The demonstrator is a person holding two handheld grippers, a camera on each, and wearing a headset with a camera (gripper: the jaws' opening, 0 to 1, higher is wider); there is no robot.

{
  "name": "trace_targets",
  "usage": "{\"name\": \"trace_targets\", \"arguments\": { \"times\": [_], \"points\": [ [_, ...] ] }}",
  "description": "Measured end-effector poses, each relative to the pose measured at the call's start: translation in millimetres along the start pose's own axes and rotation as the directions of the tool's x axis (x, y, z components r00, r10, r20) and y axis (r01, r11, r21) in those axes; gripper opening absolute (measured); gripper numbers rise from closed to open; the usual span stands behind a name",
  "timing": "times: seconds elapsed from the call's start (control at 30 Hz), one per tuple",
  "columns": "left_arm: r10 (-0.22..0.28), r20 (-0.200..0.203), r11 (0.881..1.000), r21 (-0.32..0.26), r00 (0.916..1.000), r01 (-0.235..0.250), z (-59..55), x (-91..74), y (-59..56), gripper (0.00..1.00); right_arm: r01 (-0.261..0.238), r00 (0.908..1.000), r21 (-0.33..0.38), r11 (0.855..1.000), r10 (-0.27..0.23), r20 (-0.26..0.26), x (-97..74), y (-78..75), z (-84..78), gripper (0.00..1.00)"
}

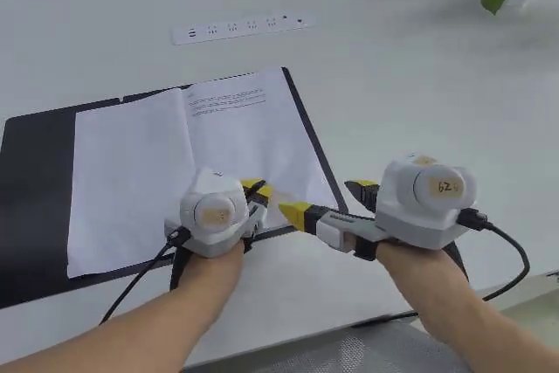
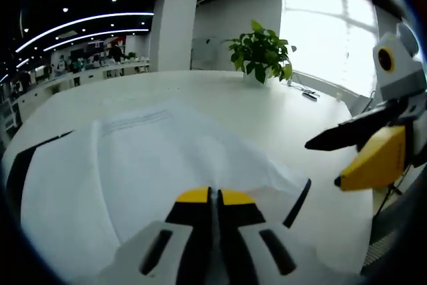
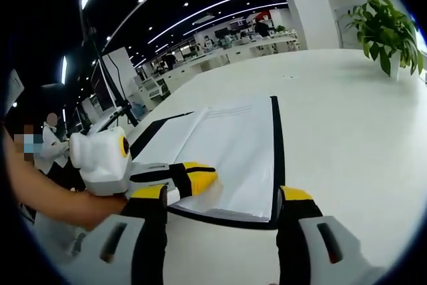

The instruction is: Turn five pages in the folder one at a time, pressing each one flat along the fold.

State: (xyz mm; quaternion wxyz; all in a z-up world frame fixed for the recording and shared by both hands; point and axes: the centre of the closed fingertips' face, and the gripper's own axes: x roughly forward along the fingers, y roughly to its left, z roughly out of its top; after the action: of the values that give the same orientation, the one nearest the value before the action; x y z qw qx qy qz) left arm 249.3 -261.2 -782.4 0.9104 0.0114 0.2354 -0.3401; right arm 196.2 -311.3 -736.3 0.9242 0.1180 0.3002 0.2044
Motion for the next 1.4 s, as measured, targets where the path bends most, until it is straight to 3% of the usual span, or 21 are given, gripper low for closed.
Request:
{"name": "trace_targets", "arguments": {
  "times": [0.23,0.77,1.13,1.4],
  "points": [
    [-0.002,0.000,1.000,0.005,1.0000,0.002,0.6,-0.9,-0.8,0.01,-0.005,0.9996,0.045,0.999,0.006,-0.028,14.1,-14.1,-8.5,0.45],
    [-0.004,0.000,1.000,0.014,1.0000,0.004,1.4,-0.5,-1.7,0.01,-0.010,0.9994,0.128,0.992,0.014,-0.033,23.8,-22.0,-12.3,0.36],
    [-0.005,-0.001,1.000,0.014,1.0000,0.005,1.9,0.0,-1.6,0.01,0.029,0.9991,0.203,0.979,-0.022,-0.036,15.2,-38.5,-12.8,0.01],
    [-0.004,-0.007,1.000,0.018,1.0000,0.005,2.1,0.3,-2.5,0.02,0.021,0.9995,0.238,0.971,-0.014,-0.029,13.3,-34.9,-9.8,0.00]
  ]
}}
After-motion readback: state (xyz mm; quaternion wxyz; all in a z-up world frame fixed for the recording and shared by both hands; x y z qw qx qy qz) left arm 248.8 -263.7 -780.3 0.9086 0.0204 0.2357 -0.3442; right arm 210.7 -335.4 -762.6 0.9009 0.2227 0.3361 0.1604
